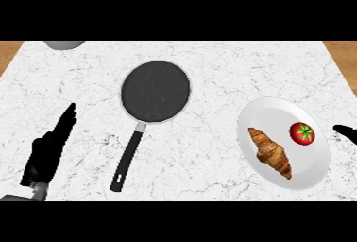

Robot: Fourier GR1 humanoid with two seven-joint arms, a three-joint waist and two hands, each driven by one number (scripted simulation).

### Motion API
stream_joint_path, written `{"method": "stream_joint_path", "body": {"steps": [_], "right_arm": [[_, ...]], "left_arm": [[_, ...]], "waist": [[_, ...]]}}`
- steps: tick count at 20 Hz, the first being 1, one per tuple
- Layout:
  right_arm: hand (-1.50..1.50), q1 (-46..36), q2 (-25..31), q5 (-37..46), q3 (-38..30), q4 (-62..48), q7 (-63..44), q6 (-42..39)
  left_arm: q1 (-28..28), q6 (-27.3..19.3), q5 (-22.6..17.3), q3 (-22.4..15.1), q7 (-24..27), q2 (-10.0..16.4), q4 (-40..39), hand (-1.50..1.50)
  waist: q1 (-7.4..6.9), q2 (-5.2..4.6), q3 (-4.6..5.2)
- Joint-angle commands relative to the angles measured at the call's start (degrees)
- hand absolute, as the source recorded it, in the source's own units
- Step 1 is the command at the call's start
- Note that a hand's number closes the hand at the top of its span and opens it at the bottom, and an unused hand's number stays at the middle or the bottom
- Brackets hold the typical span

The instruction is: Pick the tomato from the plate and place it in the pan

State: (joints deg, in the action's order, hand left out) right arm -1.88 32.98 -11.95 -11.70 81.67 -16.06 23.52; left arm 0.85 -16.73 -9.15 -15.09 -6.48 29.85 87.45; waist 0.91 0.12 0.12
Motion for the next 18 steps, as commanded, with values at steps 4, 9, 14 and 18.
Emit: {"method": "stream_joint_path", "body": {"steps": [4,9,14,18], "right_arm": [[-1.50,8.55,14.90,5.71,2.67,4.44,-9.92,-10.17],[-1.50,6.15,19.94,1.81,2.76,5.87,-13.72,-21.94],[-1.50,-3.62,21.39,-1.08,7.12,6.28,-22.33,-29.63],[-1.50,-13.11,19.51,0.50,10.46,-2.04,-23.77,-34.20]], "left_arm": [[-1.69,-1.11,3.06,-2.15,0.43,-1.48,1.55,0.00],[-2.21,-0.40,3.19,-1.74,0.07,-2.40,2.56,0.00],[-1.43,2.76,1.64,1.43,0.74,-0.55,1.26,0.00],[-1.54,1.99,4.08,-0.41,-1.29,-2.93,2.62,0.00]], "waist": [[-0.09,0.05,0.01],[-0.93,-0.11,-0.08],[-1.95,-0.26,-0.06],[-2.37,-0.36,-0.12]]}}
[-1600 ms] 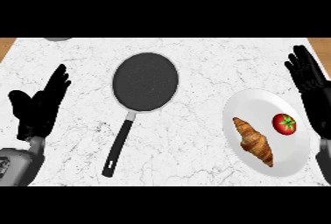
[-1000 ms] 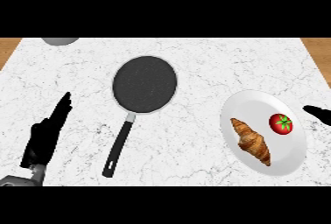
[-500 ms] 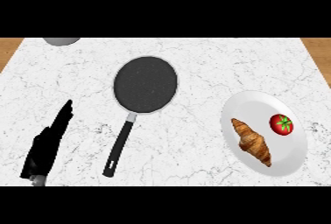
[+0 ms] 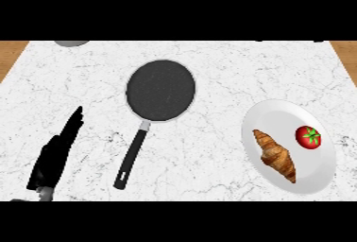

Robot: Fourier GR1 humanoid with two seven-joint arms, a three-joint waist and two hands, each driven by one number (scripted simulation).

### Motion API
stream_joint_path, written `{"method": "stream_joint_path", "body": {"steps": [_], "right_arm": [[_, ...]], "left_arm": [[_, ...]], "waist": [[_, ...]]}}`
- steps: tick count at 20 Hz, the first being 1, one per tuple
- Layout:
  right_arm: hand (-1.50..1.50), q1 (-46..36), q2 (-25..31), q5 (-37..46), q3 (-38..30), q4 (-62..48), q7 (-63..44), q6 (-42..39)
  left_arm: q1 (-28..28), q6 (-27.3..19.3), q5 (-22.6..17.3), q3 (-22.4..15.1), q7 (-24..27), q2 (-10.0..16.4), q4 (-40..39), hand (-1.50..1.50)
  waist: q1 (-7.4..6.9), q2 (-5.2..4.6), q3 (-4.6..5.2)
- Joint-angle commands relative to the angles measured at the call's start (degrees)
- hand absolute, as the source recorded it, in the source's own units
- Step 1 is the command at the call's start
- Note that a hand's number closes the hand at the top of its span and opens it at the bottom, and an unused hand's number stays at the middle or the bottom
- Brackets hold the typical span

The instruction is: Pick the tomato from the plate and place it in the pan

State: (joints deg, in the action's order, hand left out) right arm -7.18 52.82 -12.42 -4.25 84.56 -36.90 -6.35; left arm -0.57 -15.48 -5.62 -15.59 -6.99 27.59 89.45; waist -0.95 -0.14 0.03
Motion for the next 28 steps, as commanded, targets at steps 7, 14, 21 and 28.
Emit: {"method": "stream_joint_path", "body": {"steps": [7,14,21,28], "right_arm": [[-1.50,-17.08,-5.02,1.39,7.10,-8.35,-13.91,-9.44],[-1.50,-21.53,-5.62,3.06,10.79,-12.52,-19.20,-18.55],[-1.50,-25.27,-9.22,3.01,14.70,-16.08,-24.66,-20.70],[-1.50,-23.85,-11.49,3.13,16.34,-13.70,-26.96,-22.22]], "left_arm": [[-0.59,2.07,2.05,1.36,1.11,-2.37,-1.53,0.00],[-0.01,1.95,3.65,2.32,0.22,-3.62,-1.14,0.00],[-1.76,2.79,4.33,3.33,2.05,-4.49,-2.55,0.00],[-3.45,4.82,4.28,5.41,0.55,-3.44,1.44,0.00]], "waist": [[-0.10,-0.06,-0.01],[0.19,-0.05,0.00],[0.24,0.05,0.01],[0.95,0.30,0.02]]}}
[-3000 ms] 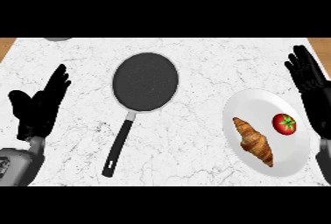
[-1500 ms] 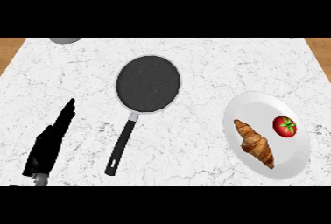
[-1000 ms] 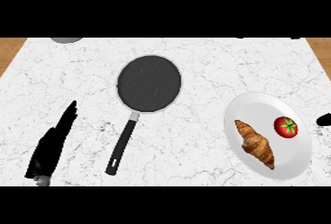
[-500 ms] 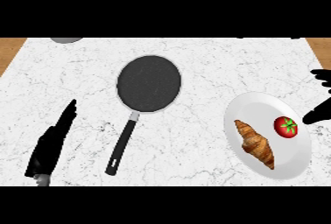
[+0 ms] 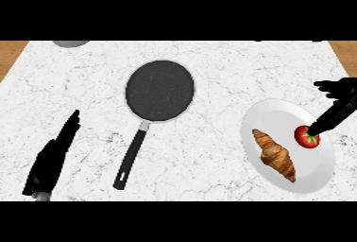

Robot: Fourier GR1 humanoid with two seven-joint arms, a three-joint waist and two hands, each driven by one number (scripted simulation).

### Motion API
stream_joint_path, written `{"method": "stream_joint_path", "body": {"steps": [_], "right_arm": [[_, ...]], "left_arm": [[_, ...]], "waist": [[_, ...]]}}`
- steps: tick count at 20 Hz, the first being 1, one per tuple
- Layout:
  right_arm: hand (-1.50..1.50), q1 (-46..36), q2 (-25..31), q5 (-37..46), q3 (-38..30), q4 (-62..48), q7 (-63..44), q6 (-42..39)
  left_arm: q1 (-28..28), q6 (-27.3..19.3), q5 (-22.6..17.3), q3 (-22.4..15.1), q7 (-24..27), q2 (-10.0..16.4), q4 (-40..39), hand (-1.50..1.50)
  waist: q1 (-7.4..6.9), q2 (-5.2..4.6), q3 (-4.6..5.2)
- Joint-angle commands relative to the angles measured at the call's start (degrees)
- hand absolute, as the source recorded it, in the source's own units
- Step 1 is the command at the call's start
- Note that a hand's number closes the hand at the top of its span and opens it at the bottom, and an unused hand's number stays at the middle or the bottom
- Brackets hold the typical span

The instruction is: Pick the tomato from the plate and place it in the pan

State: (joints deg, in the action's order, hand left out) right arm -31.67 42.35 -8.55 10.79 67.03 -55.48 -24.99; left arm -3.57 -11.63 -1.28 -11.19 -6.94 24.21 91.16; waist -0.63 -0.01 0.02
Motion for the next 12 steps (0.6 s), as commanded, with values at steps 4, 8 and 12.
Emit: {"method": "stream_joint_path", "body": {"steps": [4,8,12], "right_arm": [[-1.50,0.09,-2.42,1.67,2.93,-0.82,-8.09,-2.87],[-1.50,-0.29,-3.57,0.94,3.31,1.90,-12.88,-1.52],[-1.50,1.91,-3.82,4.49,2.88,-5.23,-4.70,-2.37]], "left_arm": [[1.05,1.97,-0.54,2.50,-0.06,0.00,-0.73,0.00],[0.59,1.70,0.70,2.06,3.78,-2.70,-5.58,0.00],[-2.58,2.82,1.02,2.64,1.28,-1.38,0.81,0.00]], "waist": [[0.43,0.08,0.02],[0.81,0.13,0.06],[0.21,0.04,-0.01]]}}
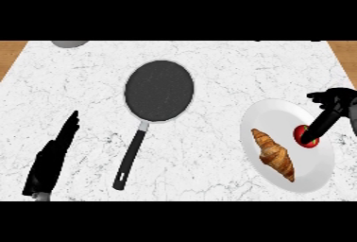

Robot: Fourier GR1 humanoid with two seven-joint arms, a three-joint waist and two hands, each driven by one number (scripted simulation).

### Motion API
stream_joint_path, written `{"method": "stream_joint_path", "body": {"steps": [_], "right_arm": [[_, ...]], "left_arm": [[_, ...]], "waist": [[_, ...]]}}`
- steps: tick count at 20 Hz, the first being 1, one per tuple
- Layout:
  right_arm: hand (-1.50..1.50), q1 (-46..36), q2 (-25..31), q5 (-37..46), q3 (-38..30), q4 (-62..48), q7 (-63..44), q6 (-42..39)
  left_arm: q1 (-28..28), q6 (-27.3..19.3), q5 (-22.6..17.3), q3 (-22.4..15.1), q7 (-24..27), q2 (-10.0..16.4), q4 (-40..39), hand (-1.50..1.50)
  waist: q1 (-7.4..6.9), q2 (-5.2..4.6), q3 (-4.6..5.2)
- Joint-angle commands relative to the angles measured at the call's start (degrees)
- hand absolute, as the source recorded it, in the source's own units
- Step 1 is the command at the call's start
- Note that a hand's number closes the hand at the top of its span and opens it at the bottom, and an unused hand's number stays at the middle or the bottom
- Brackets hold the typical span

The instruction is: Pick the tomato from the plate and place it in the pan

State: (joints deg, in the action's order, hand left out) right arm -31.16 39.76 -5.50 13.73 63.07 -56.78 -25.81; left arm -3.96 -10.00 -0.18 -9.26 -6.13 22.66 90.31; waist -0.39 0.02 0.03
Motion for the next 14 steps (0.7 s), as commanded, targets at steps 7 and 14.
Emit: {"method": "stream_joint_path", "body": {"steps": [7,14], "right_arm": [[-1.50,0.23,-3.32,2.37,0.47,-1.40,-6.48,-2.78],[-1.50,2.78,-7.64,7.95,0.45,-1.64,-3.79,0.27]], "left_arm": [[-0.18,2.66,0.72,2.05,0.79,-0.80,-0.21,0.00],[-1.42,2.46,3.02,1.65,-1.34,-3.63,2.11,0.00]], "waist": [[0.04,-0.01,0.00],[0.10,0.03,-0.02]]}}
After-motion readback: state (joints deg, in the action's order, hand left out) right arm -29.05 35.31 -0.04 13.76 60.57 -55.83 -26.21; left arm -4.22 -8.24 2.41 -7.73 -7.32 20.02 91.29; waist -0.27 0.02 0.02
